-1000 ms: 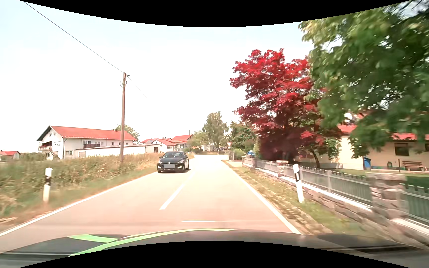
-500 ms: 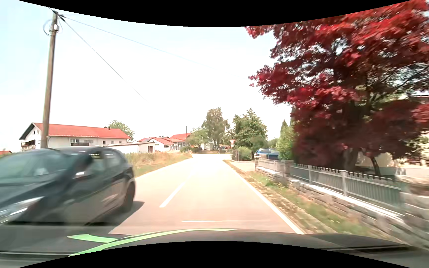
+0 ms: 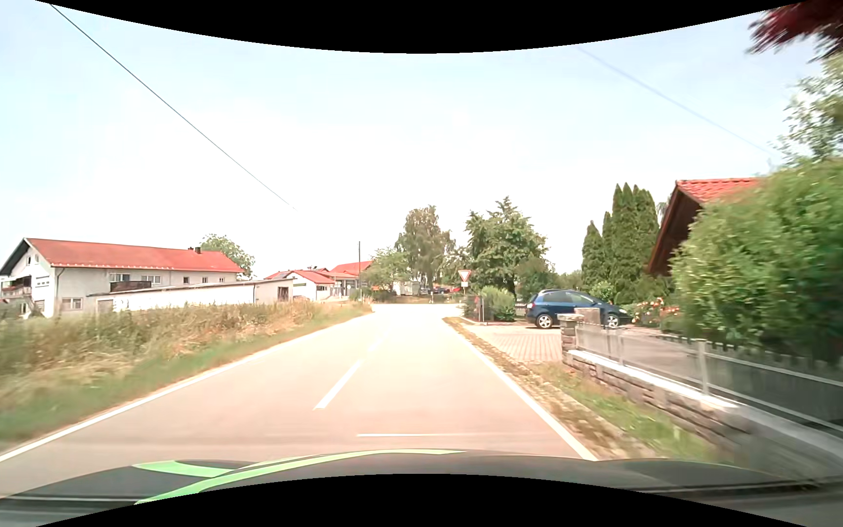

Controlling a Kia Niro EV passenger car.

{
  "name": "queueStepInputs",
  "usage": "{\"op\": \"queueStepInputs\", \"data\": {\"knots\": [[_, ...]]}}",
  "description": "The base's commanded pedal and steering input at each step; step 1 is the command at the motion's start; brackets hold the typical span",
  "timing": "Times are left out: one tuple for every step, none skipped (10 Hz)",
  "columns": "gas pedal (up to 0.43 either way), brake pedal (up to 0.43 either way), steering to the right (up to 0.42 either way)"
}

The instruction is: Follow the waypoints while adhering to traffic rules and regulations

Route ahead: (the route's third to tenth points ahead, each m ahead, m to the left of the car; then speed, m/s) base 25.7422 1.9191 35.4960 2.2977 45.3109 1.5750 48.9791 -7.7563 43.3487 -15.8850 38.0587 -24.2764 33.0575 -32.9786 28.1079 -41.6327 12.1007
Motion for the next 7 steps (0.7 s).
{"op": "queueStepInputs", "data": {"knots": [[0.000, 0.073, -0.004], [0.000, 0.073, -0.004], [0.000, 0.073, -0.004], [0.000, 0.079, -0.004], [0.000, 0.085, -0.003], [0.000, 0.091, -0.003], [0.000, 0.098, -0.003]]}}
